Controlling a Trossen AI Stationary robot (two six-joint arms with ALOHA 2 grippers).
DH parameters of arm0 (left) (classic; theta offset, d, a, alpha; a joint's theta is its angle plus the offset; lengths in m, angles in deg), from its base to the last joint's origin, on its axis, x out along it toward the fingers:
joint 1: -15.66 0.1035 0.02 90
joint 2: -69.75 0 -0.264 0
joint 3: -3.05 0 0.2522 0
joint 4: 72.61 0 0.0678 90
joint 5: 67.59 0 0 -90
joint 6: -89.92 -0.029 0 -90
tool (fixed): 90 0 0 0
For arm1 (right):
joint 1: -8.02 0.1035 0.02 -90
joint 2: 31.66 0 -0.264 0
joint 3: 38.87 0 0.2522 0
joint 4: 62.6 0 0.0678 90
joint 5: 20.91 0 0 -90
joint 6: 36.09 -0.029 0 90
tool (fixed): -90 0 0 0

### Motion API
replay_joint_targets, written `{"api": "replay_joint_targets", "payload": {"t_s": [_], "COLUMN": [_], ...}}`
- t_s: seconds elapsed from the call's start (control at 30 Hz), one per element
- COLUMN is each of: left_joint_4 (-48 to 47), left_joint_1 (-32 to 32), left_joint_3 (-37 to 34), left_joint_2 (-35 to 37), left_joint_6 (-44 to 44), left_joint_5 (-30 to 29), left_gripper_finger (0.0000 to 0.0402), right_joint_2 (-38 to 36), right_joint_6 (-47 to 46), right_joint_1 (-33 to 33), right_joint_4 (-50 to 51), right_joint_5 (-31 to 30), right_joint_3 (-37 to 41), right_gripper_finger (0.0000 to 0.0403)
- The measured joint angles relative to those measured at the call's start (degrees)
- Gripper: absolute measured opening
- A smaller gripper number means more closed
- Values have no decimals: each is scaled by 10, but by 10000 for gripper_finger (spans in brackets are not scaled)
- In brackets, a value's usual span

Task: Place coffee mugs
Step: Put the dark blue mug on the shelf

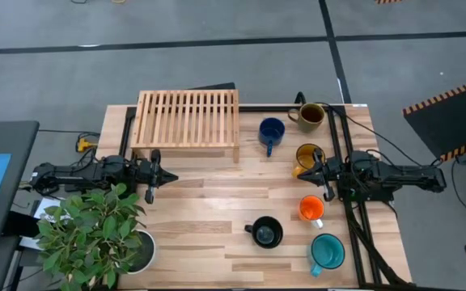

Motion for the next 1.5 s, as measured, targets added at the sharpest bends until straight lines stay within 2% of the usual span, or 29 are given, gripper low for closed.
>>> {"api": "replay_joint_targets", "payload": {"t_s": [0.07, 0.27, 0.33, 0.43, 0.47, 0.53, 0.7, 0.8, 0.9, 1.07, 1.17, 1.27, 1.33, 1.5], "left_joint_4": [0, 0, 0, 0, 0, 0, 0, 0, 0, 0, 0, 0, 0, 0], "left_joint_1": [0, 0, 0, 0, 0, 0, 0, 0, 0, 0, 0, 0, 0, 0], "left_joint_3": [0, 0, 0, 0, 0, 0, 0, 0, 0, 0, 0, 0, 0, 0], "left_joint_2": [0, 0, 0, 0, 0, 0, 0, 0, 0, 0, 0, 0, 0, 0], "left_joint_6": [0, 0, 0, 0, 0, 0, 0, 0, 0, 0, 0, 0, 0, 0], "left_joint_5": [0, 0, 0, 0, 0, 0, 0, 0, 0, 1, 1, 1, 1, 2], "left_gripper_finger": [0, 0, 0, 0, 0, 0, 0, 0, 0, 0, 0, 0, 0, 0], "right_joint_2": [1, -1, 0, 0, -1, 7, 93, 168, 241, 338, 401, 474, 529, 657], "right_joint_6": [23, 97, 98, 35, 6, -66, -236, -374, -439, -448, -465, -465, -451, -461], "right_joint_1": [0, 0, 0, 0, 0, 0, -4, -19, -43, -99, -153, -213, -243, -299], "right_joint_4": [-90, -448, -520, -576, -562, -472, -95, 92, 165, 171, 189, 223, 263, 366], "right_joint_5": [-13, -63, -71, -104, -135, -213, -408, -448, -416, -314, -232, -151, -124, -118], "right_joint_3": [0, -2, -13, -41, -51, -81, -195, -250, -290, -327, -352, -394, -426, -503], "right_gripper_finger": [47, 47, 47, 47, 47, 47, 47, 47, 47, 48, 59, 85, 110, 169]}}
